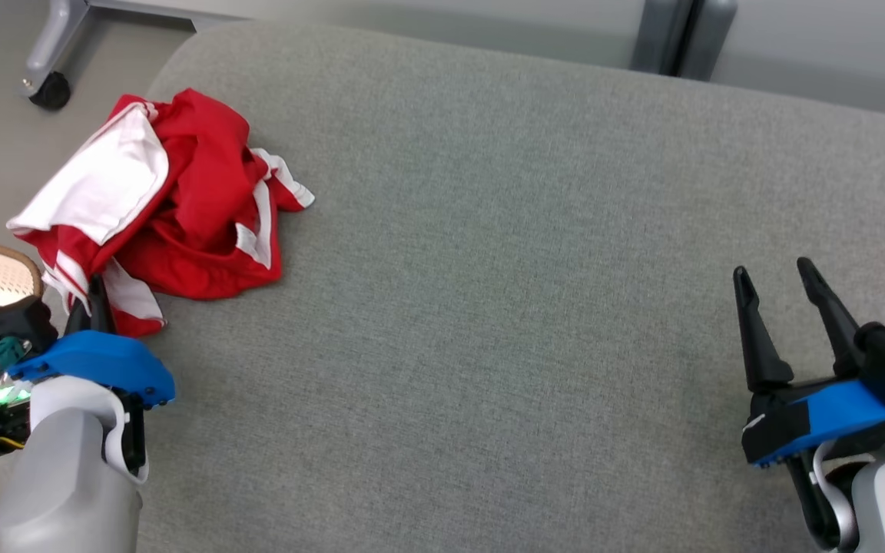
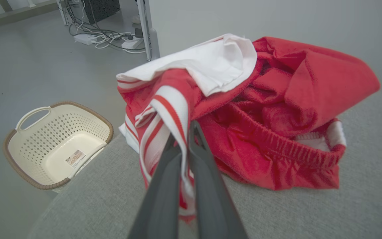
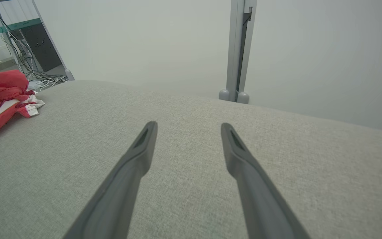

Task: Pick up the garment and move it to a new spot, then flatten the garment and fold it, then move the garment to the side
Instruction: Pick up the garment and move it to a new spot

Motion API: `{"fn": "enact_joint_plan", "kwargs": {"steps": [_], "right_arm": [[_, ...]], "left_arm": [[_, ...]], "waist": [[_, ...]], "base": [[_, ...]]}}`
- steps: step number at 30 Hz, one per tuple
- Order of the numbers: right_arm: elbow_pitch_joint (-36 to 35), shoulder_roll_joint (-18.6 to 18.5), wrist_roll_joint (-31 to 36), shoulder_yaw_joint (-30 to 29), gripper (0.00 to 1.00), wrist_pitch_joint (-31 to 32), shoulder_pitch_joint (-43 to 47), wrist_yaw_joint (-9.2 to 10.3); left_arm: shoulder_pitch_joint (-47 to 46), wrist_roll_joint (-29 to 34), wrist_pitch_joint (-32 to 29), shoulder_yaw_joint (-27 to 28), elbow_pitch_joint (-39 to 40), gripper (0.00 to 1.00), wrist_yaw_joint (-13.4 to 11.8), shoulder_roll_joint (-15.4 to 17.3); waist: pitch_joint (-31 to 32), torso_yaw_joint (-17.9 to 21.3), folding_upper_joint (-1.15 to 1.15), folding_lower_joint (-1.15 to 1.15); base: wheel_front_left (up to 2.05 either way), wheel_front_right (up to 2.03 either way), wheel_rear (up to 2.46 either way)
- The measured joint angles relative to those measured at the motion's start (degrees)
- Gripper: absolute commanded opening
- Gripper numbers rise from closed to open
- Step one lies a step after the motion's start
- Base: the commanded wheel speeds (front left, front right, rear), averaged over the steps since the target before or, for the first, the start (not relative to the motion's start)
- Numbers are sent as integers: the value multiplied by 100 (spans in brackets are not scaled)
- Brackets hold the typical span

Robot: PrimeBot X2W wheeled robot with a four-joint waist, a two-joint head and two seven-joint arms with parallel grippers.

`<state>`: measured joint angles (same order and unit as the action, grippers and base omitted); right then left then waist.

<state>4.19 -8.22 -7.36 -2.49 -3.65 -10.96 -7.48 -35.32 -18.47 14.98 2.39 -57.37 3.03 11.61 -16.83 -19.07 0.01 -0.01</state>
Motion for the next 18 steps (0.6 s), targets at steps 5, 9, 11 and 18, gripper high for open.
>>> {"fn": "enact_joint_plan", "kwargs": {"steps": [5, 9, 11, 18], "right_arm": [[200, 136, -36, 19, 100, -148, 133, -1], [345, 230, -86, 51, 100, -249, 253, 0], [396, 267, -89, 65, 100, -301, 330, -1], [442, 364, -123, 100, 100, -350, 561, 0]], "left_arm": [[645, 341, 1, 96, 1145, 0, -165, 4], [1193, 575, 1, 101, 1978, 0, -256, -116], [1438, 638, 1, 113, 2341, 0, -249, -118], [2074, 931, 0, -224, 3465, 0, -163, -294]], "waist": [[420, -9, -1, 0], [749, 47, -1, 0], [904, 97, -2, 0], [1305, 368, -2, 0]], "base": [[0, 0, 0], [0, 0, 0], [0, 0, 0], [0, 0, 0]]}}
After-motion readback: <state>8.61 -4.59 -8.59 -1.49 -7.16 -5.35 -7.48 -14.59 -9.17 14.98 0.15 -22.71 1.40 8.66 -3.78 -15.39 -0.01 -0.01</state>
